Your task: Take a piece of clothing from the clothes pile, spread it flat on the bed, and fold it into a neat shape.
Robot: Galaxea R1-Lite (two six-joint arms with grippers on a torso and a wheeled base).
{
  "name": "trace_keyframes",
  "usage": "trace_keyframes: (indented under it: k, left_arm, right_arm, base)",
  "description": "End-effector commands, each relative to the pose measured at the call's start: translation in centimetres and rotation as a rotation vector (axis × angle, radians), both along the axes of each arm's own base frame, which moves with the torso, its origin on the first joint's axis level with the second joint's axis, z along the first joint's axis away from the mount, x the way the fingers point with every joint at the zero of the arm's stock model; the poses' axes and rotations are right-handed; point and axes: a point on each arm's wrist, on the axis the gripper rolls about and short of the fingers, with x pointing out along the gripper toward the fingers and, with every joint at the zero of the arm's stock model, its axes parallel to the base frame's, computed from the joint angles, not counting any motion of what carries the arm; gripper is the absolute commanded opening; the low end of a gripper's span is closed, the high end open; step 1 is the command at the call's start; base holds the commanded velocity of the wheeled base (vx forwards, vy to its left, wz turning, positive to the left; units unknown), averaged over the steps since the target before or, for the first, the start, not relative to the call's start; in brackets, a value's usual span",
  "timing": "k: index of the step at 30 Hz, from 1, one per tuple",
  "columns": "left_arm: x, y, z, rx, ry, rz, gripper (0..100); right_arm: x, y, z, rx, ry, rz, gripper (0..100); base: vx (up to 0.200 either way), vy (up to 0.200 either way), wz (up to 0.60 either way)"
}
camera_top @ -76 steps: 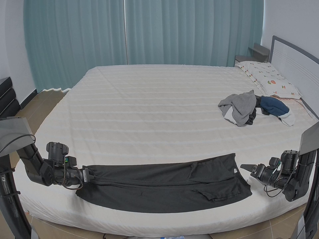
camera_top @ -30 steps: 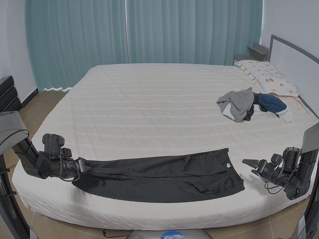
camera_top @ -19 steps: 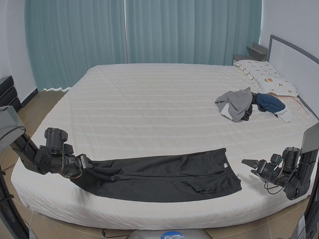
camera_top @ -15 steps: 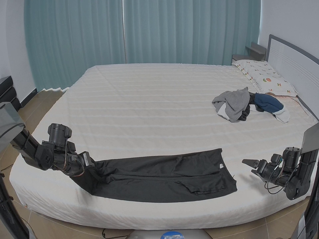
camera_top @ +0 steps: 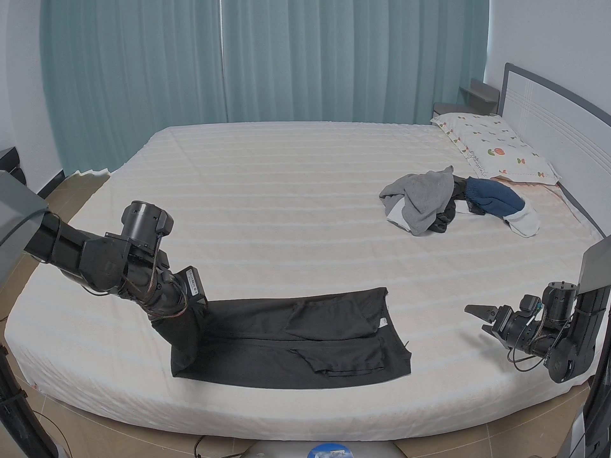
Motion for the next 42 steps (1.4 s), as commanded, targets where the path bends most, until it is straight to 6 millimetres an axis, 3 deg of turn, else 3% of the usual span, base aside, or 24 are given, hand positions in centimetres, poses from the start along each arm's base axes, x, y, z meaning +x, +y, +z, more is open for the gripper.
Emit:
trace_keyframes:
  k: [1, 8, 16, 26, 31, 32, 42]
  left_arm:
    - [0.6, -2.5, 0.5, -0.009, 0.004, -0.047, 0]
    - [1.8, -5.1, -0.1, 0.006, 0.048, -0.095, 0]
    - [3.7, -8.1, -2.7, 0.057, 0.071, -0.120, 0]
    - [3.9, -11.1, -3.0, 0.048, 0.093, -0.146, 0]
    - [4.1, -12.2, -4.1, 0.066, 0.126, -0.147, 0]
    - [4.1, -12.4, -4.2, 0.066, 0.127, -0.150, 100]
    - [3.3, -13.5, -3.8, 0.055, 0.138, -0.140, 100]
  right_arm:
    - [0.1, 0.0, 0.0, -0.001, -0.009, 0.002, 100]
    - [0.0, 0.1, 0.0, -0.001, -0.005, 0.004, 100]
    - [-0.1, 0.2, -0.1, -0.001, -0.002, 0.010, 100]
    - [-0.1, 0.3, -0.1, -0.001, 0.000, 0.011, 100]
    - [-0.1, 0.3, -0.1, -0.002, 0.001, 0.013, 100]
    - [-0.1, 0.3, -0.1, -0.002, -0.002, 0.013, 100]
    - [-0.1, 0.3, -0.1, -0.002, 0.001, 0.013, 100]
  base:
    - [0.000, -0.200, 0.00]
    - [0.000, -0.200, 0.00]
    - [0.000, -0.200, 0.00]
    - [0.000, 0.000, 0.00]
    - [0.000, 0.000, 0.00]
    - [0.000, 0.000, 0.00]
    - [0.000, 0.000, 0.00]
